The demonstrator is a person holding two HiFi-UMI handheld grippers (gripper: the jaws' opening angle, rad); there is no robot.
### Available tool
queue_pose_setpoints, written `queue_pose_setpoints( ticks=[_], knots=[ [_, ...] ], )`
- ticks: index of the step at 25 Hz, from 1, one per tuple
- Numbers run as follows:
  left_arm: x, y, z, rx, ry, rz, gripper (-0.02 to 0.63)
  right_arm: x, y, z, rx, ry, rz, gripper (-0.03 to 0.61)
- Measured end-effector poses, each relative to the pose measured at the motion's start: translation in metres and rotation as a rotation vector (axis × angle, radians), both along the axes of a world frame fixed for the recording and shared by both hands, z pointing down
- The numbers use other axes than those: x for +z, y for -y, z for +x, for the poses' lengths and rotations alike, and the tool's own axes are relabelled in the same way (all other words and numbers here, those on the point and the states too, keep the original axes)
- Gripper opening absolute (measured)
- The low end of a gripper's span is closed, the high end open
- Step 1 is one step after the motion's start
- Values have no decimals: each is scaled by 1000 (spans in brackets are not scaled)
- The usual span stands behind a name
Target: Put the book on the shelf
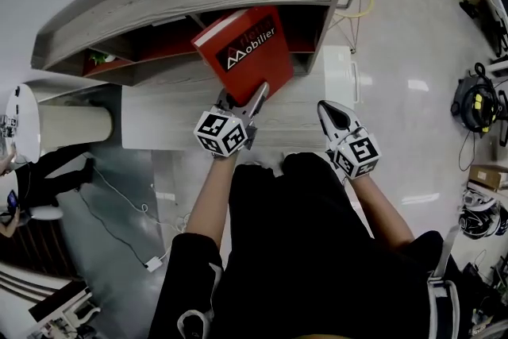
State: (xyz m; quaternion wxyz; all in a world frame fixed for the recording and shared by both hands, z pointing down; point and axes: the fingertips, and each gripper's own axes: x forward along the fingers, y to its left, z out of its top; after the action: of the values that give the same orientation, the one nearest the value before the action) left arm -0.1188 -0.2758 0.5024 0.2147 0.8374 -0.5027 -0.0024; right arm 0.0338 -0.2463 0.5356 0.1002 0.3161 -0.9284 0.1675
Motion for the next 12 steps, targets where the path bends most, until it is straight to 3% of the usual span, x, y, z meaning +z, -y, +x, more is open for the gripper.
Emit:
queue_pose_setpoints(
  ticks=[12],
  knots=[
    [14,57,24,124,0,18,167,-3,14,29,102,-7,24,0]
  ],
)
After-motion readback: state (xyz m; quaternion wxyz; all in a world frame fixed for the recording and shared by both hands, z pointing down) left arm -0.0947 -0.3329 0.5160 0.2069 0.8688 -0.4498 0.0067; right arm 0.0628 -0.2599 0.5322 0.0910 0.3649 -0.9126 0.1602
